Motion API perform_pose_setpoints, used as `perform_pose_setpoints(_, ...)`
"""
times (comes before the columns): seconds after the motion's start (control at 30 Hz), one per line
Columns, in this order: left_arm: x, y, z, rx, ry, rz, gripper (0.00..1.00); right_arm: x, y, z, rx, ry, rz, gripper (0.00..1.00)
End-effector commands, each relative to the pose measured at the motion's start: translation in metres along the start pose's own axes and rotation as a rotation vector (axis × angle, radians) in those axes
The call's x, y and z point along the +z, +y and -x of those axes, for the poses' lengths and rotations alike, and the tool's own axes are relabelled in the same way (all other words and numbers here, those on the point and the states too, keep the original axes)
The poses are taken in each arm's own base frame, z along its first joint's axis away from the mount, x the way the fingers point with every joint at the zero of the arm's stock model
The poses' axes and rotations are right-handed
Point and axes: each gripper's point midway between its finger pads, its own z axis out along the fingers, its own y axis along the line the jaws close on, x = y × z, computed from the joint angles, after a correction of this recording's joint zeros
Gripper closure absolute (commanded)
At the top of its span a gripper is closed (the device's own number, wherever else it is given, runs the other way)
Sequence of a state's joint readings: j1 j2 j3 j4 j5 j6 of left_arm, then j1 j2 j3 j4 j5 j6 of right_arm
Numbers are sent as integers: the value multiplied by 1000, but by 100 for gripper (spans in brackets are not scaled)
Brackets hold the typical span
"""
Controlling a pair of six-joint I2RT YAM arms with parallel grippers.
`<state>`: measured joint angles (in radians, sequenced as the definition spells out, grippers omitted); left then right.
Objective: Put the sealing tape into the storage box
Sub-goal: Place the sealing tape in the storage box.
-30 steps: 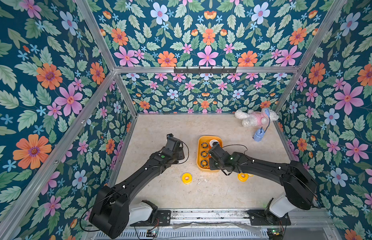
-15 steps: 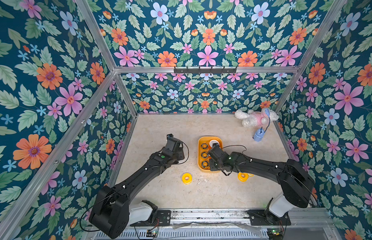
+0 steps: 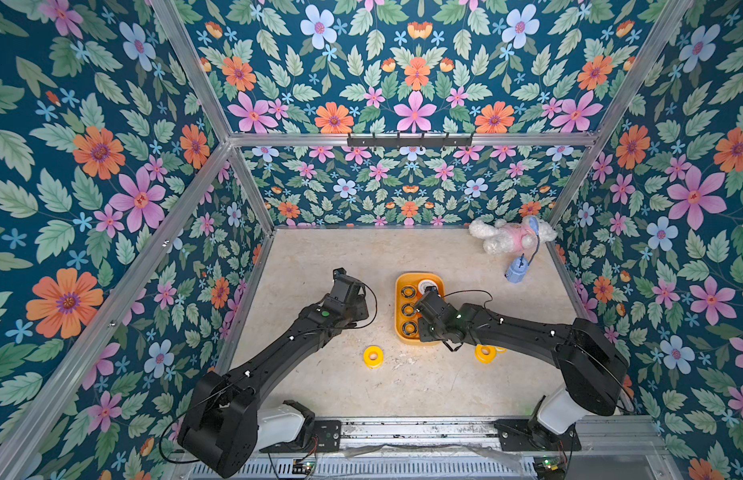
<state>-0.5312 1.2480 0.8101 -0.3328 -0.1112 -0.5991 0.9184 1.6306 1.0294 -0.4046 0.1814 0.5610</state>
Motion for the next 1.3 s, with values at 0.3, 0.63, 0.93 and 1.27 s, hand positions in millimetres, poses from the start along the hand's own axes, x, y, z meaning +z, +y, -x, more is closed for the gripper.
perform_pose_setpoints(0.3,-2,2,4,0,-18,11,43,-5,-8,6,4,-14,-60,52)
perform_pose_setpoints(0.63,-2,3,4,4,-18,14,43,-4,-6,6,-4,-3,-60,48)
perform_pose_setpoints(0.93,-2,4,3,4,-19,18,43,7,-5,2,-17,29,-73,42)
perform_pose_setpoints(1.27,-3,6,-1,11,-3,27,42,-26,10,28,19,-84,35,42)
